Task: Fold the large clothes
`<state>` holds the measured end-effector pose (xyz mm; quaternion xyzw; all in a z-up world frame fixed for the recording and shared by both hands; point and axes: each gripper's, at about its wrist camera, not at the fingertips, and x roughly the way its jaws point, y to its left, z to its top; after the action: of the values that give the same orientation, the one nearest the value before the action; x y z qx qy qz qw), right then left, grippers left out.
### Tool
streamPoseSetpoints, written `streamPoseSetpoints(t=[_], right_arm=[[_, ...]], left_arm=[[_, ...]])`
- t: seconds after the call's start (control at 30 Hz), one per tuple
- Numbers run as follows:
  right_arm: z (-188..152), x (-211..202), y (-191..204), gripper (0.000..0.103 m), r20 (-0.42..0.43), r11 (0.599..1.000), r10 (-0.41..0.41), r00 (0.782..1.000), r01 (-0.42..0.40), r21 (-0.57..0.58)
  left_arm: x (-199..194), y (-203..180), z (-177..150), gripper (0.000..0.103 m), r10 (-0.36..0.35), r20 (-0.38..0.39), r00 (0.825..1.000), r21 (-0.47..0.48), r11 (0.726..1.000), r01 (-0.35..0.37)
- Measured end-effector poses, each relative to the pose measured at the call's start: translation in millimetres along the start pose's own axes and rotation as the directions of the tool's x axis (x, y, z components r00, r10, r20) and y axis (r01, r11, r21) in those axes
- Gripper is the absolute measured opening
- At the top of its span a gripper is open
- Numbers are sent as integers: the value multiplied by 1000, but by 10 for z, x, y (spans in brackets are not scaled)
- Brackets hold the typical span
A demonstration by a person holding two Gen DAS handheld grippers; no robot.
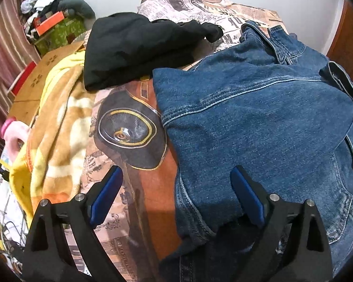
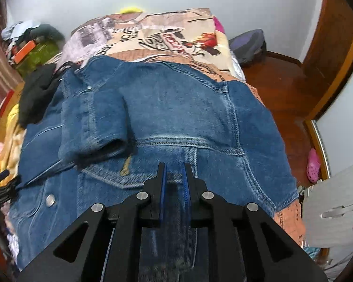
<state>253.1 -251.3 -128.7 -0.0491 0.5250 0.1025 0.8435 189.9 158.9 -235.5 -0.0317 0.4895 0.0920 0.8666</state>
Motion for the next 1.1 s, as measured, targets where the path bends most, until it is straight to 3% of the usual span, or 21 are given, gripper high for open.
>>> streamPoseSetpoints(t=[0.1, 0.17, 0.27, 0.47, 0.63, 0.73, 0.97, 1.1], right_arm=[[-6, -129, 147, 27, 12, 997, 35, 999, -34, -69], [4, -213, 305, 53, 40, 991, 63, 997, -58, -119], [28, -314, 562, 65, 108, 979, 80, 991, -58, -196], [110, -18, 993, 67, 48, 942, 75, 996, -55, -330], [108, 345, 1058, 69, -9, 923, -21, 1000, 16, -385], [204, 324, 885, 69, 2, 943, -8, 1000, 8, -332], [403, 279, 253, 69, 51, 978, -133, 990, 140, -152], [461, 184, -32, 69, 64, 985, -159, 985, 163, -51]], left_arm=[[-38, -30, 18, 94, 12, 11, 1000, 9, 1000, -13], [-75, -39, 34, 94, -5, 16, 1000, 8, 1000, 4], [-137, -66, 55, 93, -17, 31, 999, 17, 1000, 16], [-250, -110, 86, 94, -20, 59, 998, 31, 999, 18], [-281, -82, 89, 94, -19, 66, 998, 24, 1000, 18], [-260, -43, 84, 94, -13, 59, 998, 15, 1000, 12], [-204, -2, 111, 94, -15, 50, 999, -11, 1000, 16], [-205, -37, 132, 94, -17, 54, 998, -5, 1000, 17]])
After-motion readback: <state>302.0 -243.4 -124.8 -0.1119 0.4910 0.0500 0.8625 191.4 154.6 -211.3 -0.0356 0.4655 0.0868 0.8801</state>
